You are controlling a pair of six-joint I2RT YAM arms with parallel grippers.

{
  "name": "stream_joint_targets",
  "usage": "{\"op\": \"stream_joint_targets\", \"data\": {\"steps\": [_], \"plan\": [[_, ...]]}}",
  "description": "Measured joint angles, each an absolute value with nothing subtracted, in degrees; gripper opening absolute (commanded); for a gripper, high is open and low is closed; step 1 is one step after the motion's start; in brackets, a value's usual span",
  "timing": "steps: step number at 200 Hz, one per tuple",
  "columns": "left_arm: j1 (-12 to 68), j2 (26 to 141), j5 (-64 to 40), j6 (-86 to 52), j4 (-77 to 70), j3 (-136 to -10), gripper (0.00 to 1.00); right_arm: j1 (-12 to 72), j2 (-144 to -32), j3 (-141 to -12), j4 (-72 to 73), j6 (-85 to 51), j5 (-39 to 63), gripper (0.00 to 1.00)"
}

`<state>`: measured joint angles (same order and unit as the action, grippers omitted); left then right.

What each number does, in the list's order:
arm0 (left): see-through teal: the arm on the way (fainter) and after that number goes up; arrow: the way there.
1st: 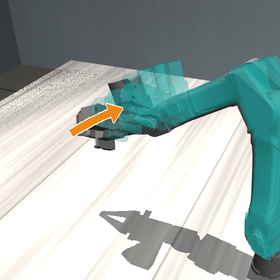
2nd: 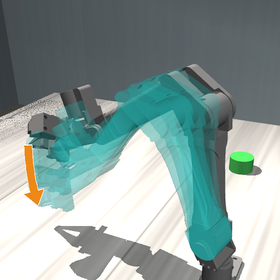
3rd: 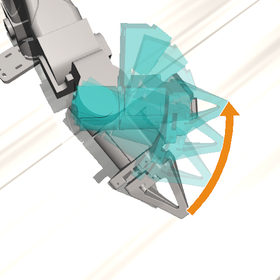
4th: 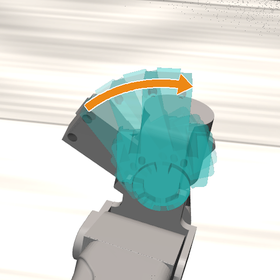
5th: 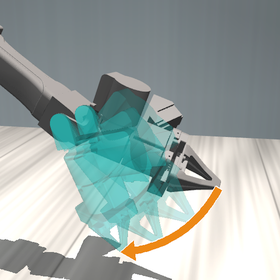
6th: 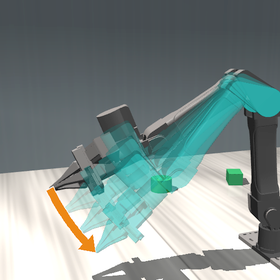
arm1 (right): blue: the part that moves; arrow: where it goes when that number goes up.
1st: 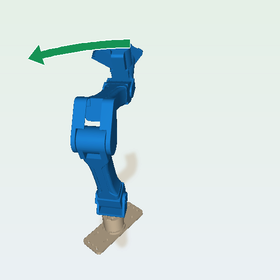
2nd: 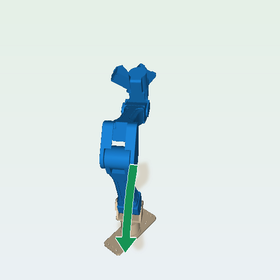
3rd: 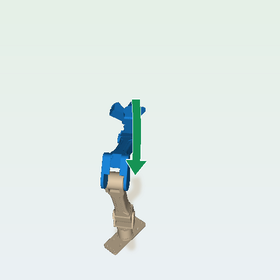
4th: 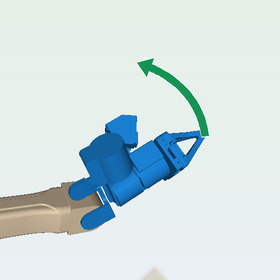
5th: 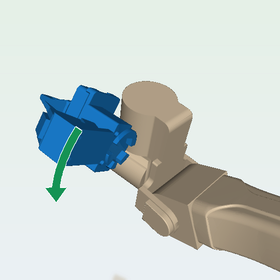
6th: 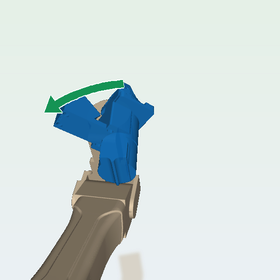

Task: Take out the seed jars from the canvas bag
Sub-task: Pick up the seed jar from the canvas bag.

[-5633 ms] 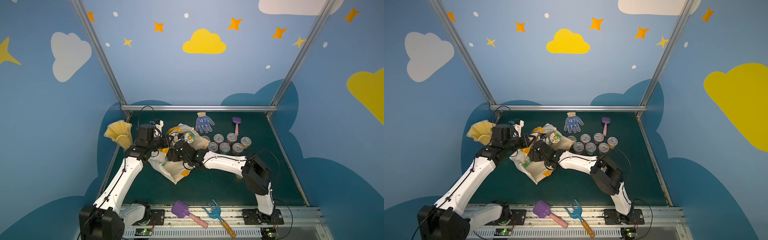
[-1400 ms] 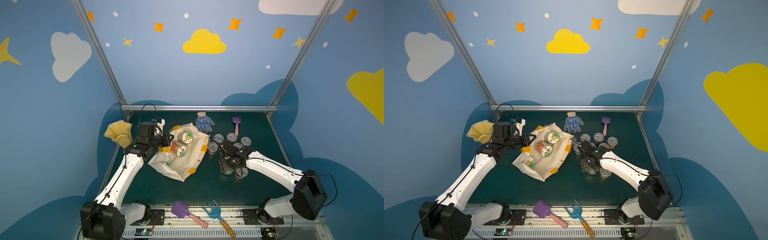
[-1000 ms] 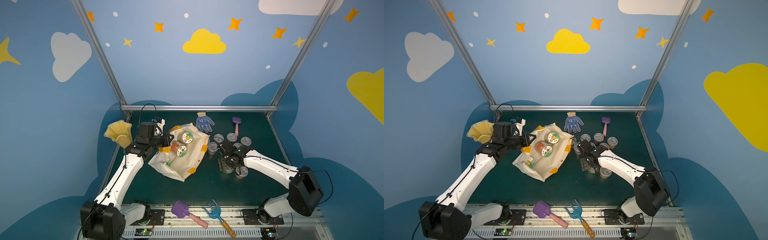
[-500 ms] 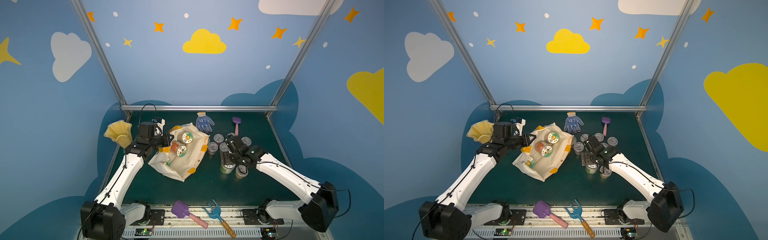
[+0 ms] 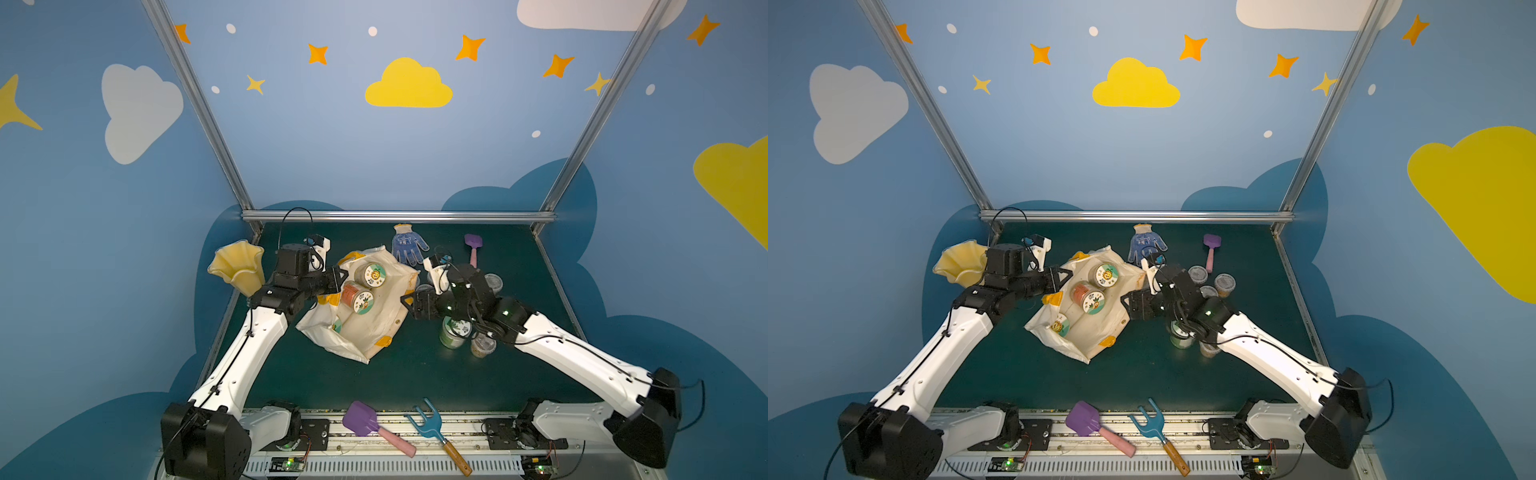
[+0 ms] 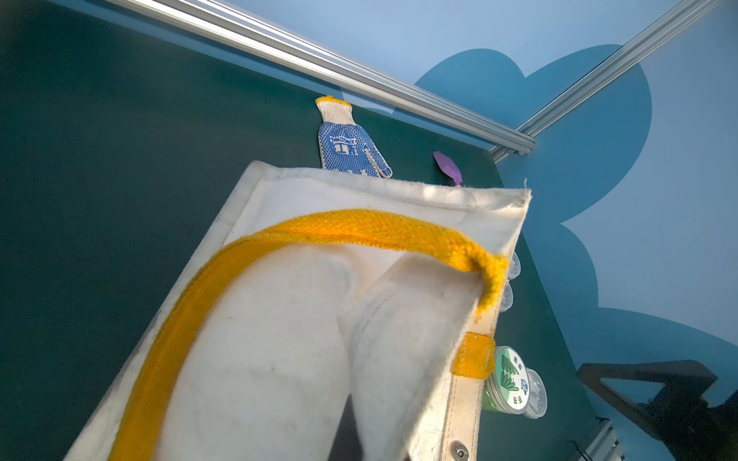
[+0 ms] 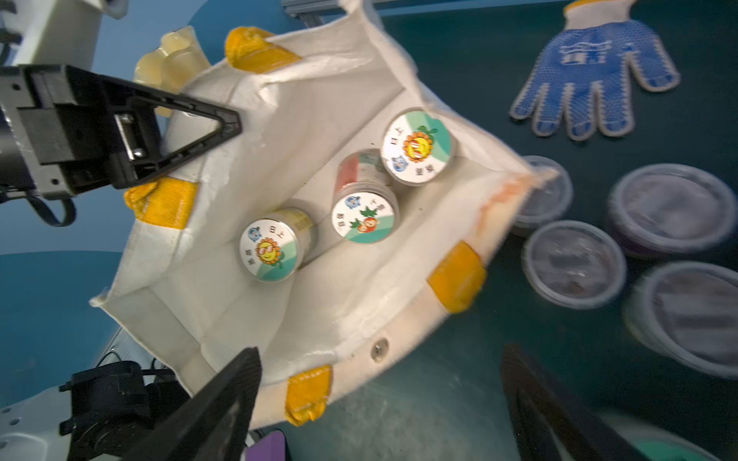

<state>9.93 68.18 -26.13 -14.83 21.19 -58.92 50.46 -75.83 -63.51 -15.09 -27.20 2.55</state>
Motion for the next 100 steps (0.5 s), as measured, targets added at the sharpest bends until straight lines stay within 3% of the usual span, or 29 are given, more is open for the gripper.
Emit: {"op": "stream_joint_targets", "data": {"steps": [100], "plan": [[9.93, 68.16, -26.11, -14.83, 21.19, -58.92, 0.05, 53.65, -100.09, -73.95, -2.52, -32.08, 6.85, 0.89]]}}
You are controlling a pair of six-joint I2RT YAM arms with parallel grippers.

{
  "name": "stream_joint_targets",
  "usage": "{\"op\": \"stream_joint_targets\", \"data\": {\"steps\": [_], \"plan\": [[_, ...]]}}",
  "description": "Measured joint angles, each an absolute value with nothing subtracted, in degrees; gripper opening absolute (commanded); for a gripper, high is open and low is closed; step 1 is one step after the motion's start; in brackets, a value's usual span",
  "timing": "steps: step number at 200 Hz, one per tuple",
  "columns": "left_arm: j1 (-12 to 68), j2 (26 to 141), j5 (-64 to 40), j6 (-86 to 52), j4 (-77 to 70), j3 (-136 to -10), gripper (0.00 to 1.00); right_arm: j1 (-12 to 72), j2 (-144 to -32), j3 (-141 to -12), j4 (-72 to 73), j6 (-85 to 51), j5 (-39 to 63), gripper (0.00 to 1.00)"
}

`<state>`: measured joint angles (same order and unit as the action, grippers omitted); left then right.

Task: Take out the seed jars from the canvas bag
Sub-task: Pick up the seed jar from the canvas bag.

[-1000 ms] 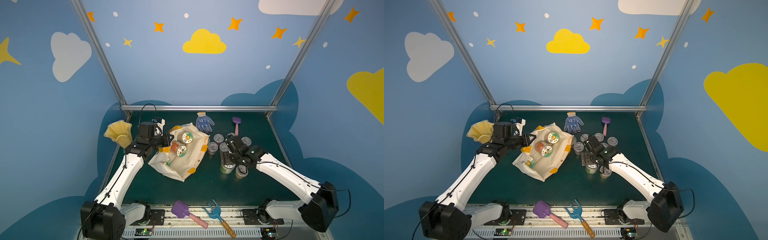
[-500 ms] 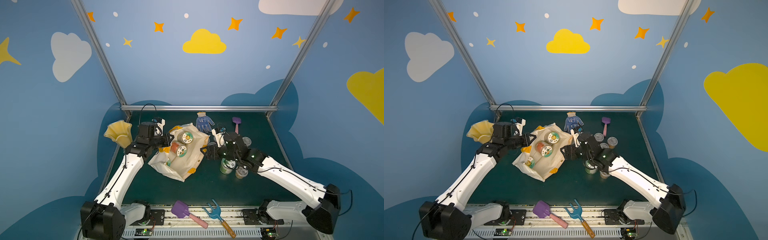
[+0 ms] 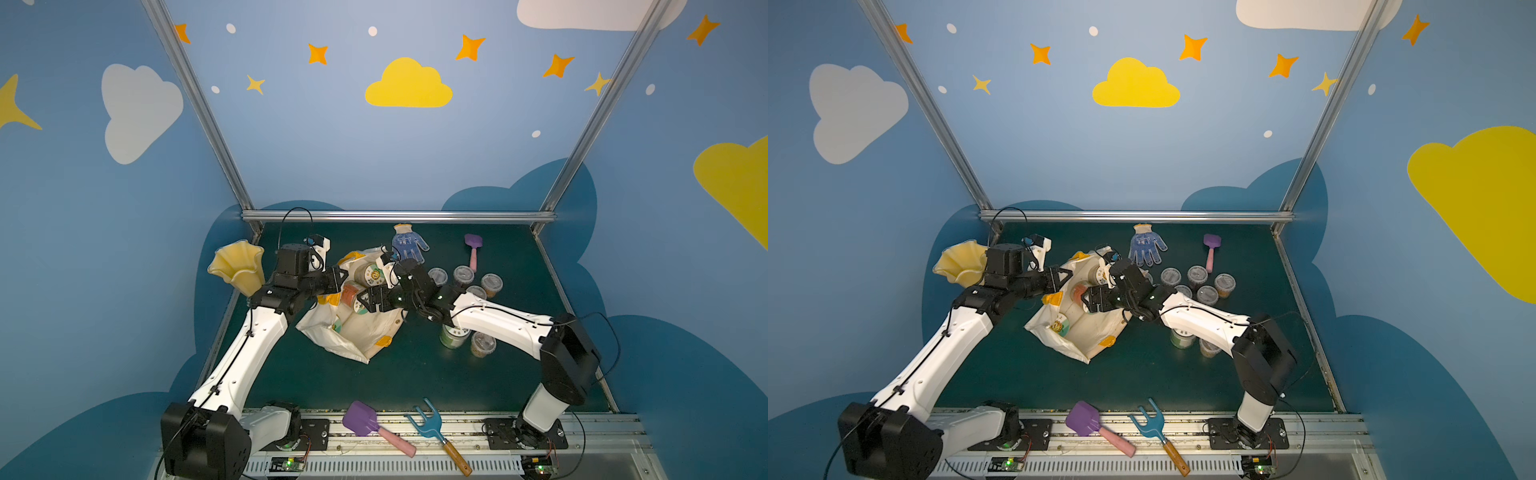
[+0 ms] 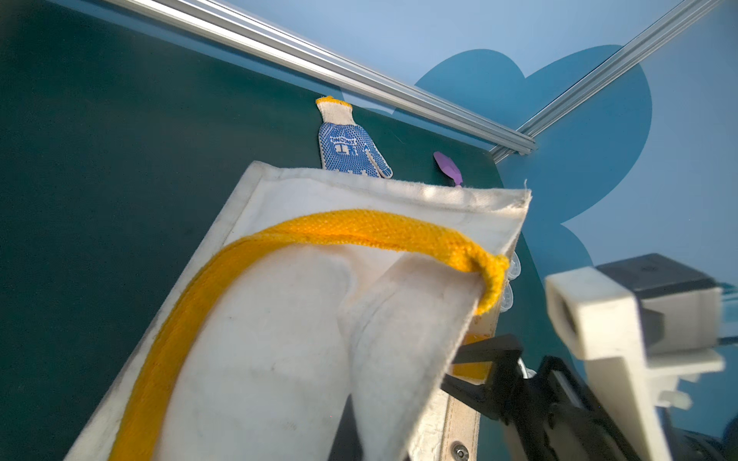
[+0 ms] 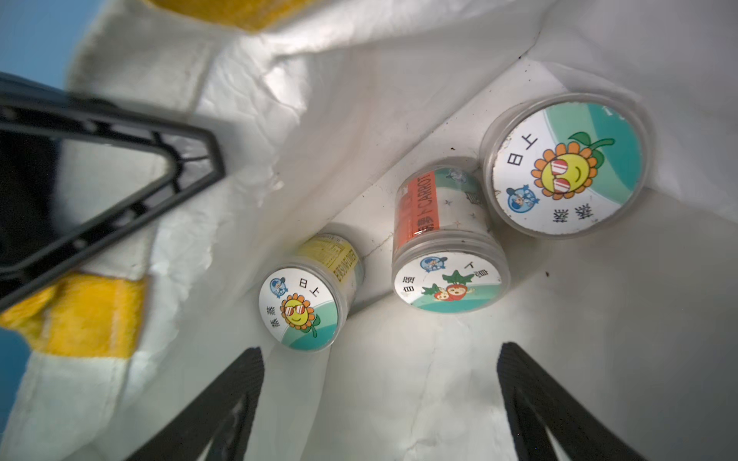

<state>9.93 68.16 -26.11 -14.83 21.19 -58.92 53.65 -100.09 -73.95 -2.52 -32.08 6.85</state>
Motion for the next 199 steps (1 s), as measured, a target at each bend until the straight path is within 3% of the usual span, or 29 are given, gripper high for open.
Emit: {"op": "stream_joint_targets", "data": {"steps": [102, 199], "plan": [[9.93, 68.16, -26.26, -14.85, 21.19, -58.89, 0.05, 53.84, -110.69, -79.13, -2.2, -35.0, 4.29, 0.92], [9.93, 68.14, -26.3, -14.85, 21.19, -58.85, 0.05, 53.78, -113.86, -80.79, -1.98, -36.34, 1.63, 0.92]]}}
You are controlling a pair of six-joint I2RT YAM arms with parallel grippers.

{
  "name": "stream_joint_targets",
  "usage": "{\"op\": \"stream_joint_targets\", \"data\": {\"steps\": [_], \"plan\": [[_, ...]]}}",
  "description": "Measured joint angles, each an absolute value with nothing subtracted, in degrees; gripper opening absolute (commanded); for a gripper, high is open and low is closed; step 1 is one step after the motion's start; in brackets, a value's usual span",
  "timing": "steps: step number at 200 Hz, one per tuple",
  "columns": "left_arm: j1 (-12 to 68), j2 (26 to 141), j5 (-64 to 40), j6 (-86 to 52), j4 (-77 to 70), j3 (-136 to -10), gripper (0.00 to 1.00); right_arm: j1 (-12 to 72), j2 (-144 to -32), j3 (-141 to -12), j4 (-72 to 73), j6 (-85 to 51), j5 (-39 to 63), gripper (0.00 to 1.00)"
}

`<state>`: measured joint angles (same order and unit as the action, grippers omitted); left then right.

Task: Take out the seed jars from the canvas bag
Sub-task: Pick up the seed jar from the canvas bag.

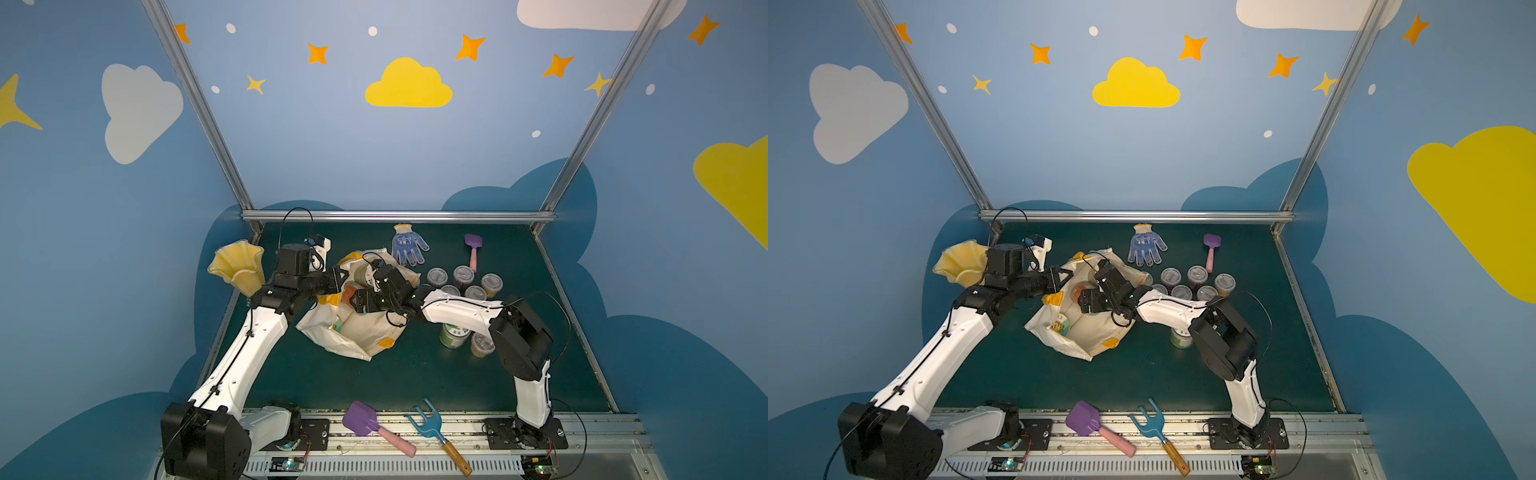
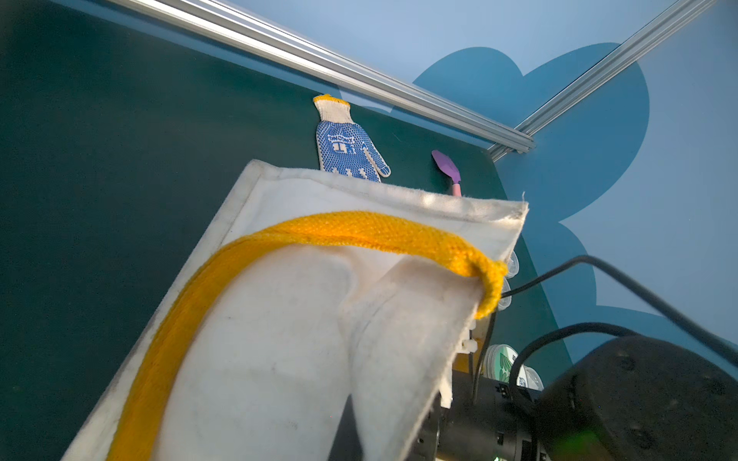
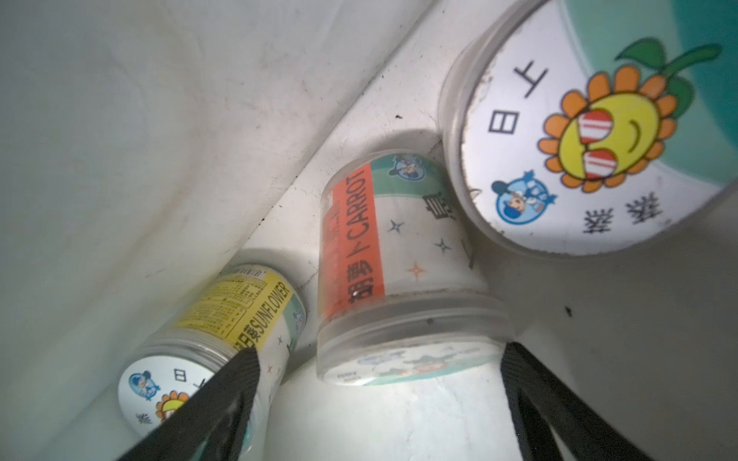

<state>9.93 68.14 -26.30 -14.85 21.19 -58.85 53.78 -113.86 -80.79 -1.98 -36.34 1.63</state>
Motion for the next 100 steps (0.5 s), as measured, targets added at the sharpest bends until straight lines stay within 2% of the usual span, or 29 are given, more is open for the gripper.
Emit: {"op": "stream_joint_targets", "data": {"steps": [100], "plan": [[9.93, 67.75, -26.3, -14.83, 21.21, -58.59, 0.05, 53.17, -117.21, -83.57, -2.98, -36.64, 1.06, 0.92]]}}
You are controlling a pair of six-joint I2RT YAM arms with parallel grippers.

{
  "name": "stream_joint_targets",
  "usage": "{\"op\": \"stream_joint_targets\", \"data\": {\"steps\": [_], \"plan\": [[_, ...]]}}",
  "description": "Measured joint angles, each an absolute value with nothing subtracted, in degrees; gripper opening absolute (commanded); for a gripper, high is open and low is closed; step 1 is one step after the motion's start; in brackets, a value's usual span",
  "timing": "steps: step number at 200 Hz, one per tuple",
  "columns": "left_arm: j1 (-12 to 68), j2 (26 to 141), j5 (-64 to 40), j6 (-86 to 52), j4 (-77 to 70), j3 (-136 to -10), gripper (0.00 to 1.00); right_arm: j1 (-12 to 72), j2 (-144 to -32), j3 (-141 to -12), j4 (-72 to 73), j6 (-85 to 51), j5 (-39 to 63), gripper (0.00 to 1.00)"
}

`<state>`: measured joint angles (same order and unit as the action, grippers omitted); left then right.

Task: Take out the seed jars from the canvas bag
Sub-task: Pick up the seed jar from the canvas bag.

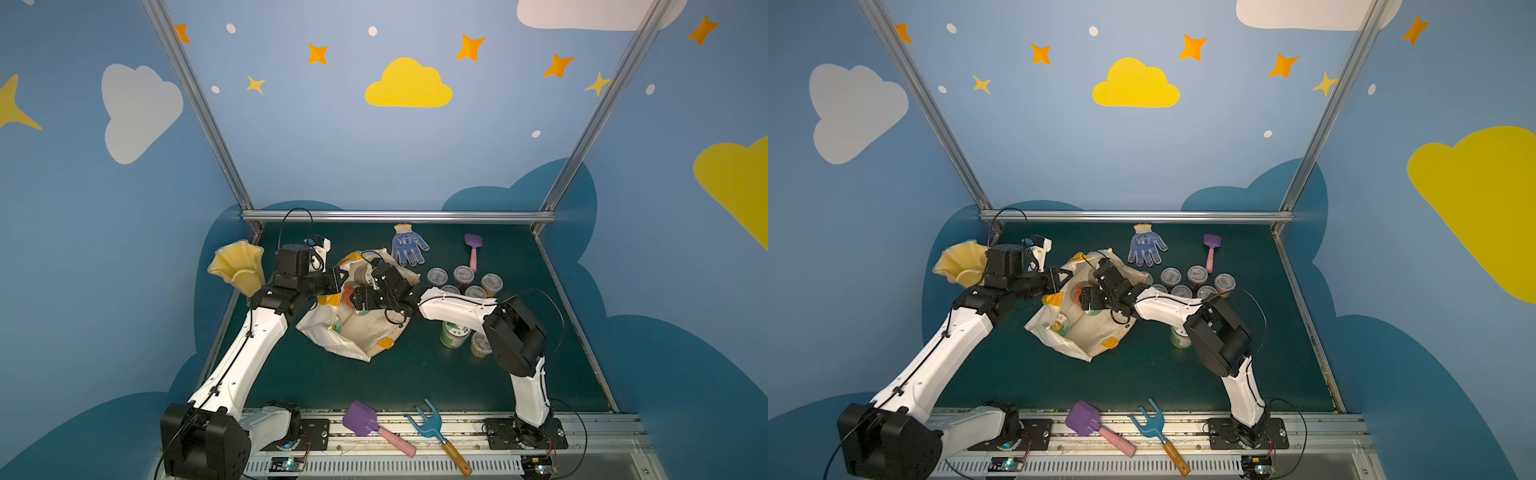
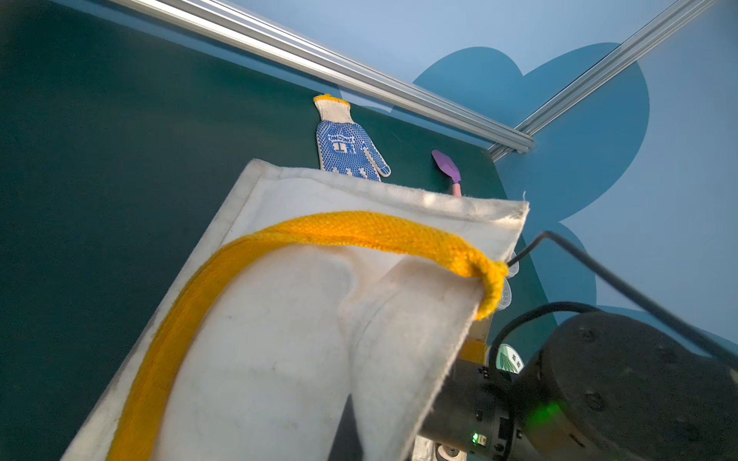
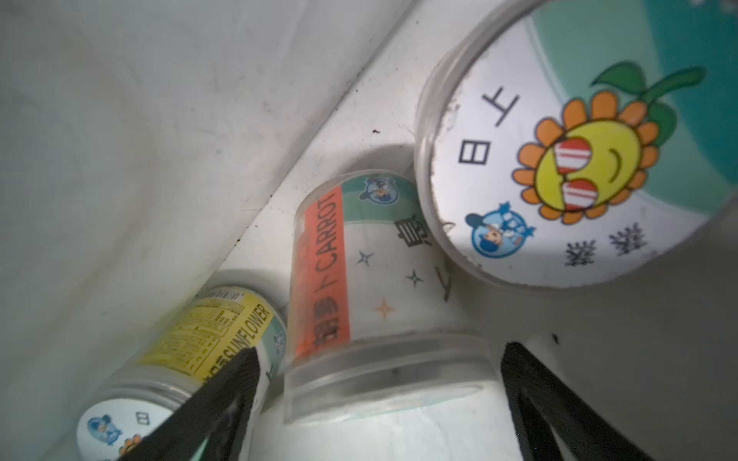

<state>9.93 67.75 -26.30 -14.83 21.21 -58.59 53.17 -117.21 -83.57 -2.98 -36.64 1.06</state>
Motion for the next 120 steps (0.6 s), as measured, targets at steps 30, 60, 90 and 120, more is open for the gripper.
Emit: {"op": "stream_joint_targets", "data": {"steps": [30, 60, 90, 120], "plan": [[9.93, 67.68, -26.3, -14.85, 21.21, -58.59, 0.05, 53.23, -118.74, -84.16, -3.44, -36.77, 1.78, 0.92], [9.93, 67.68, -26.3, -14.83, 21.19, -58.59, 0.05, 53.32, -119.22, -84.27, -3.68, -36.88, 2.2, 0.92], [9.93, 67.68, -26.3, -14.85, 21.19, -58.57, 0.05, 53.65, -119.98, -84.77, -3.79, -36.88, 2.59, 0.92], [9.93, 67.68, -26.3, -14.87, 21.21, -58.59, 0.05, 53.84, -121.1, -85.41, -3.84, -36.86, 2.94, 0.91]]}}
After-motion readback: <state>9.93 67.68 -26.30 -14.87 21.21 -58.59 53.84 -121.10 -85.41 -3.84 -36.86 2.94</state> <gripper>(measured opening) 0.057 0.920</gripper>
